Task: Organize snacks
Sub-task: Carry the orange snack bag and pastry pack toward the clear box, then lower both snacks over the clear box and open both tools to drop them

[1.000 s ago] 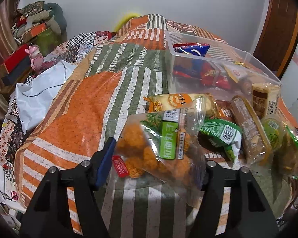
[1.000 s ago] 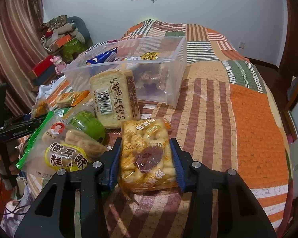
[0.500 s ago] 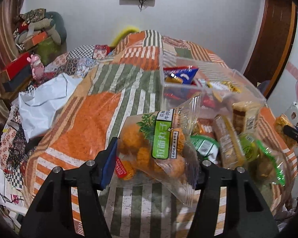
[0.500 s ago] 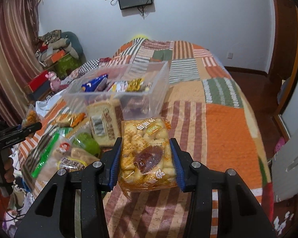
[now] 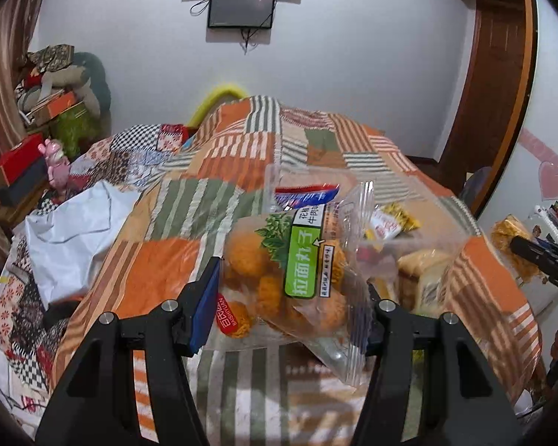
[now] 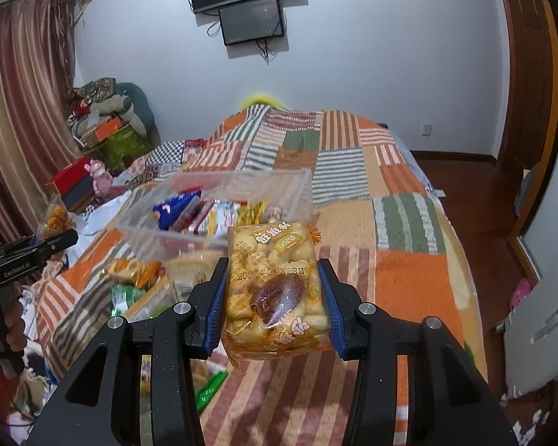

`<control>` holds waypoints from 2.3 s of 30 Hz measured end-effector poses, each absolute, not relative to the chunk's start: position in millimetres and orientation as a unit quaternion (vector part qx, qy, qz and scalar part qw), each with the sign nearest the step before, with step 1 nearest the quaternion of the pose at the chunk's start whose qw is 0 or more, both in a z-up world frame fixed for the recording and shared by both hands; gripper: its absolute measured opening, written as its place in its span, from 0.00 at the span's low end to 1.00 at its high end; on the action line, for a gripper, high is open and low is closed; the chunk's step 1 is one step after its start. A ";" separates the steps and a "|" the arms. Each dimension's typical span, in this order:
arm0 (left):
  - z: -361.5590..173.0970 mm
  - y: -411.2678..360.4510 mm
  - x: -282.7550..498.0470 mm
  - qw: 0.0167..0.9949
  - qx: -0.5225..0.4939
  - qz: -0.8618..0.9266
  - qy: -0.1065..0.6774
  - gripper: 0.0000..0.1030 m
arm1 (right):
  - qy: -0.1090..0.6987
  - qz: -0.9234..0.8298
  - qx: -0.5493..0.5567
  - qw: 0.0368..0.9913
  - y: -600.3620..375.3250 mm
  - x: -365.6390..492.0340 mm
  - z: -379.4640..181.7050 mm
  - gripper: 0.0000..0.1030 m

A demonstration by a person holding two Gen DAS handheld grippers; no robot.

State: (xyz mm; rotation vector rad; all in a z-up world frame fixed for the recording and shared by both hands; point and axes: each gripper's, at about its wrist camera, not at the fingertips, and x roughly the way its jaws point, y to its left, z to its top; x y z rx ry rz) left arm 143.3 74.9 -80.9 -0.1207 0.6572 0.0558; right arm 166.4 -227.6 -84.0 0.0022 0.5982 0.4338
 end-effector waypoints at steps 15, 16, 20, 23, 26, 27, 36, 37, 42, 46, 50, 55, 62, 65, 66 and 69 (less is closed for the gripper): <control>-57.9 41.8 189.1 0.954 -0.036 -0.007 0.297 0.57 | 0.251 0.220 0.005 0.943 -214.5 192.2 -56.6 0.41; -57.3 40.0 192.7 0.954 -0.035 -0.008 0.297 0.57 | 0.250 0.221 0.007 0.943 -213.1 194.9 -55.1 0.41; -57.9 30.1 207.4 0.954 -0.030 -0.016 0.298 0.57 | 0.244 0.223 0.008 0.944 -208.8 203.6 -53.5 0.41; -60.8 23.9 220.2 0.952 -0.028 -0.023 0.303 0.57 | 0.244 0.225 0.008 0.943 -205.8 210.1 -54.1 0.41; -63.2 18.0 231.1 0.951 -0.026 -0.029 0.306 0.57 | 0.247 0.227 0.007 0.942 -202.1 217.0 -57.1 0.41; -64.8 16.0 235.5 0.951 -0.025 -0.031 0.308 0.57 | 0.248 0.228 0.007 0.942 -201.0 219.5 -58.5 0.41; -84.7 6.6 262.5 0.943 -0.018 -0.035 0.331 0.57 | 0.274 0.239 0.004 0.932 -184.6 241.9 -77.6 0.41; -86.7 6.4 265.2 0.942 -0.018 -0.034 0.333 0.57 | 0.278 0.240 0.005 0.930 -184.1 244.3 -78.6 0.41; -97.5 6.0 277.6 0.937 -0.028 -0.040 0.346 0.57 | 0.300 0.248 0.013 0.921 -179.1 254.5 -89.9 0.41; -106.1 3.4 287.0 0.933 -0.024 -0.041 0.357 0.57 | 0.314 0.249 0.011 0.916 -175.1 261.6 -95.7 0.41; -114.0 2.8 293.6 0.927 -0.033 -0.048 0.371 0.57 | 0.324 0.250 0.006 0.913 -172.4 266.0 -100.4 0.41; -120.2 5.0 298.7 0.920 -0.044 -0.054 0.385 0.58 | 0.332 0.250 0.001 0.910 -169.2 270.0 -104.0 0.41; -113.9 2.2 293.5 0.924 -0.034 -0.055 0.378 0.61 | 0.337 0.252 -0.003 0.907 -166.6 272.5 -104.2 0.42; -111.1 2.2 288.5 0.925 -0.030 -0.050 0.374 0.63 | 0.333 0.250 -0.005 0.909 -168.2 270.6 -101.6 0.42; -109.7 3.6 286.2 0.925 -0.033 -0.049 0.375 0.63 | 0.331 0.249 -0.005 0.910 -169.0 269.9 -100.3 0.42; -104.6 8.1 279.6 0.925 -0.040 -0.051 0.374 0.63 | 0.328 0.251 -0.006 0.911 -170.4 264.5 -95.7 0.42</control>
